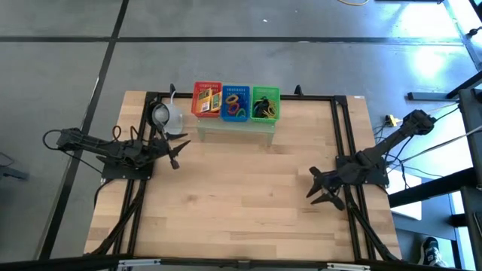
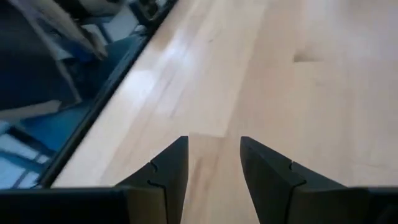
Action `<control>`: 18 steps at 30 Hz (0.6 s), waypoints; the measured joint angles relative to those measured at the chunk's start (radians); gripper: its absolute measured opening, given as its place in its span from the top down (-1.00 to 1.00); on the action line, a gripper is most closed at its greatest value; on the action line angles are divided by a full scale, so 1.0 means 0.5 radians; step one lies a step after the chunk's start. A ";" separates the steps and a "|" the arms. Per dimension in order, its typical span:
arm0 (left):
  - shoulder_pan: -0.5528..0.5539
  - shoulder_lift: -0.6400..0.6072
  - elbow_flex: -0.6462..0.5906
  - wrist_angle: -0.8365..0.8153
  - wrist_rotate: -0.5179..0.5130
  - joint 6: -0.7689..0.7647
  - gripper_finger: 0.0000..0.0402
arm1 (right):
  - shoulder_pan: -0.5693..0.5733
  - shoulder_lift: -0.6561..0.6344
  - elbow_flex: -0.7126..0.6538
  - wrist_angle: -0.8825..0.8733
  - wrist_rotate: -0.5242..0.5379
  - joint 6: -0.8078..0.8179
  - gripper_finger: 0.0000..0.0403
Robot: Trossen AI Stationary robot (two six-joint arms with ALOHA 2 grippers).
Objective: Pick & Place Office Desk Supplies
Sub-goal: Return to Home Position
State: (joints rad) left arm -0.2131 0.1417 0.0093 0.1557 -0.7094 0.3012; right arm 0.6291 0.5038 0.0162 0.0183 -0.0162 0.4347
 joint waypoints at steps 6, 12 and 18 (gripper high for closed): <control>0.000 0.000 0.000 -0.002 0.000 0.000 0.43 | -0.044 0.059 0.002 -0.029 0.069 -0.008 0.27; 0.000 0.000 0.000 -0.004 0.000 0.000 0.43 | -0.148 0.023 0.002 0.031 0.047 -0.009 0.27; 0.000 0.000 0.000 -0.004 0.000 0.000 0.43 | -0.480 -0.011 0.005 0.190 0.048 -0.009 0.27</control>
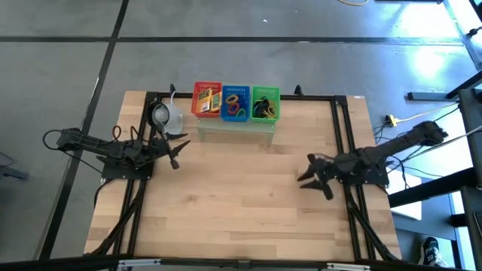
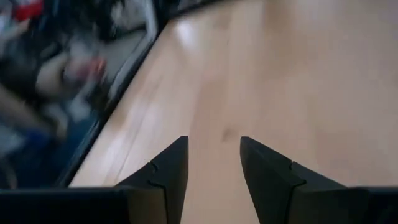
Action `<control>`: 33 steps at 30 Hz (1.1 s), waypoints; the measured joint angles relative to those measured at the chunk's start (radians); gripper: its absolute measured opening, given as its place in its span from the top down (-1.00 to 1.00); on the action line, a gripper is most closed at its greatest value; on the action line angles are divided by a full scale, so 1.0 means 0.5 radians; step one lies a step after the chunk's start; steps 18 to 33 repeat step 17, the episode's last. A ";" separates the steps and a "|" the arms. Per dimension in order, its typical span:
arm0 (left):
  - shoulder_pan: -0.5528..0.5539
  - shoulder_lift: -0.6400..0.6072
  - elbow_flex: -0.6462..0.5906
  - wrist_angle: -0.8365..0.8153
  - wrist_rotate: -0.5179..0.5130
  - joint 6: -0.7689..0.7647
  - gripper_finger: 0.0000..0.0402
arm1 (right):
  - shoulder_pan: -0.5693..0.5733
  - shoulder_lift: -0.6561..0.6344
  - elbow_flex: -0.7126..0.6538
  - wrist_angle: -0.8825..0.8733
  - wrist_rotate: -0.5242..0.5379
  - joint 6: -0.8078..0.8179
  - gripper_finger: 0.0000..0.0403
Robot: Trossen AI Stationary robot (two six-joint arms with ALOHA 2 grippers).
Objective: Pick & Place Office Desk Supplies
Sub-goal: Return to Home Position
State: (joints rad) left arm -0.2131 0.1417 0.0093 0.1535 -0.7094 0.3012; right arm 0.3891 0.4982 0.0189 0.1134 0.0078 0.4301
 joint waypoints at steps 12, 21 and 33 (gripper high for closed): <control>0.000 0.000 0.000 0.001 0.000 -0.001 0.44 | -0.668 -0.036 0.000 0.890 0.006 -0.001 0.27; 0.000 0.000 0.000 0.000 0.000 -0.001 0.45 | -0.840 -0.036 -0.003 0.889 0.006 -0.001 0.27; 0.000 0.000 0.000 0.000 0.000 -0.001 0.45 | -0.840 -0.036 -0.003 0.889 0.006 -0.001 0.27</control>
